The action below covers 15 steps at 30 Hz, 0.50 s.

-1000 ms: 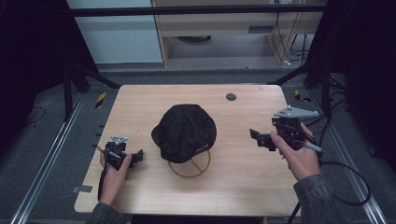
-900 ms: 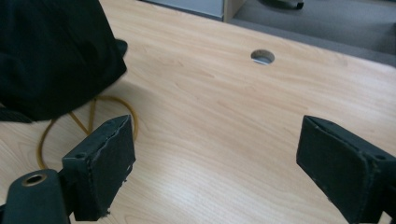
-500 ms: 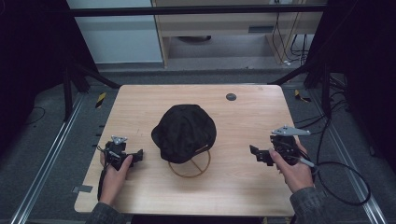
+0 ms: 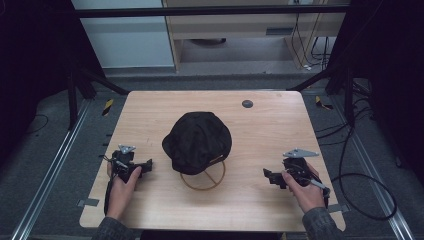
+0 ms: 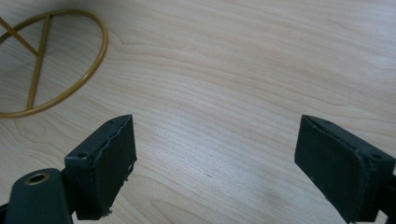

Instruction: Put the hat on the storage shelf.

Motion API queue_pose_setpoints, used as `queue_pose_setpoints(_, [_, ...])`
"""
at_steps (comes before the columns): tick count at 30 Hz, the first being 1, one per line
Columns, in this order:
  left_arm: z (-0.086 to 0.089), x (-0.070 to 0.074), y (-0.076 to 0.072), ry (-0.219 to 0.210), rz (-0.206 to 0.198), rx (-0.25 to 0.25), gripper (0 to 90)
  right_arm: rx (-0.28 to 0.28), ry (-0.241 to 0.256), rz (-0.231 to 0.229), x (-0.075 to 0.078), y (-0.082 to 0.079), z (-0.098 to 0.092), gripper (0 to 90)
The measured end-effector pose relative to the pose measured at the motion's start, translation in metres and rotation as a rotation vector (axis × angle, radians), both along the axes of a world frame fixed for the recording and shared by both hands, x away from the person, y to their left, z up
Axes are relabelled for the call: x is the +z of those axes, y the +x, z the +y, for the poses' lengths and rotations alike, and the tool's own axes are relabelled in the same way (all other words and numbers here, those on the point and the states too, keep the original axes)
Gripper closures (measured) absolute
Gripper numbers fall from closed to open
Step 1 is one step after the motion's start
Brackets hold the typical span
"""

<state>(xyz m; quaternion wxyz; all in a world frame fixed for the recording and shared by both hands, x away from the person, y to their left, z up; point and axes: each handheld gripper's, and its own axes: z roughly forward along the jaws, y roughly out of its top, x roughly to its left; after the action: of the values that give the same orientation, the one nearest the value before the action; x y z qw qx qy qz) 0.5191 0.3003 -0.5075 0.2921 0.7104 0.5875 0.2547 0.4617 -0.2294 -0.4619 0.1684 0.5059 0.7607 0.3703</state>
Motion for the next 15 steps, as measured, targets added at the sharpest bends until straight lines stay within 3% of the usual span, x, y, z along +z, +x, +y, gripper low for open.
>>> queue_pose_setpoints(15, [0.007,0.0,0.006,0.0,0.002,0.037,0.0,-0.023,0.014,0.033,-0.026,0.028,0.016,11.8])
